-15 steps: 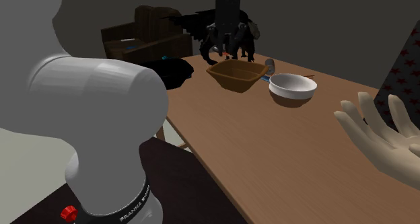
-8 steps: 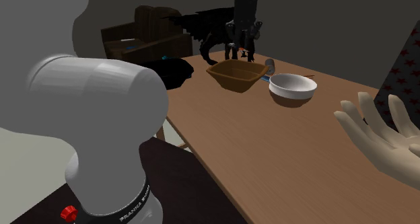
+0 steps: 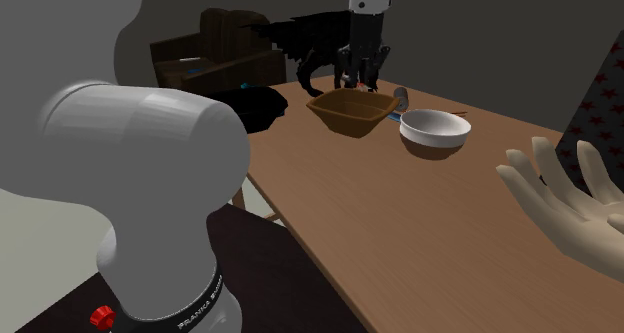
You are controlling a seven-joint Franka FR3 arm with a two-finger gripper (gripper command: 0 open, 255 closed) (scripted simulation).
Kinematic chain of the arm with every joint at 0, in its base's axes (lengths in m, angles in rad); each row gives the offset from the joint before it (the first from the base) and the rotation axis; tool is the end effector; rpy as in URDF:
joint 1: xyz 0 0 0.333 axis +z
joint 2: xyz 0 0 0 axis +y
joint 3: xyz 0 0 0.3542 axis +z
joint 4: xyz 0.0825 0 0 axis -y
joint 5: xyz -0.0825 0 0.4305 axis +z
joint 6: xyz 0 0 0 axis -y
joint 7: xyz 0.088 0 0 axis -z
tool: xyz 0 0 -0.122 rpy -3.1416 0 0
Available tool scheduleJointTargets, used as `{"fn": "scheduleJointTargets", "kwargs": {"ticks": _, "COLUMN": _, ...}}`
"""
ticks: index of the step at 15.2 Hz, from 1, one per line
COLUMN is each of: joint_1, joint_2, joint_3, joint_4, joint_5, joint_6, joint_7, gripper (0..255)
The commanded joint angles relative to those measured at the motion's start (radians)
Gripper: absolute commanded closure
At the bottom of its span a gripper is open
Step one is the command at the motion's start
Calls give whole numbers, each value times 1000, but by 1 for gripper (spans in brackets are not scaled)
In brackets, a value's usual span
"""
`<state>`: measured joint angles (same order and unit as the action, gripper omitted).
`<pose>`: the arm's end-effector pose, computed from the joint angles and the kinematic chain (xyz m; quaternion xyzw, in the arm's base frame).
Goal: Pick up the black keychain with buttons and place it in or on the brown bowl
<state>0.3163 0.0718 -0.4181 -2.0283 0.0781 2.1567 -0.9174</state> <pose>0.6128 -0.0553 0.4212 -0.9250 -0.3782 -0.0367 0.0008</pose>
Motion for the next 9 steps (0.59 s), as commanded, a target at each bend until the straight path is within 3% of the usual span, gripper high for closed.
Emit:
{"fn": "scheduleJointTargets", "kwargs": {"ticks": 1, "joint_1": -1, "joint_2": 15, "joint_3": 0, "joint_4": -13, "joint_5": 9, "joint_6": 26, "joint_7": -7, "gripper": 255}}
{"fn": "scheduleJointTargets", "kwargs": {"ticks": 9, "joint_1": -5, "joint_2": 55, "joint_3": 4, "joint_4": -53, "joint_5": 34, "joint_6": 103, "joint_7": -26, "gripper": 255}}
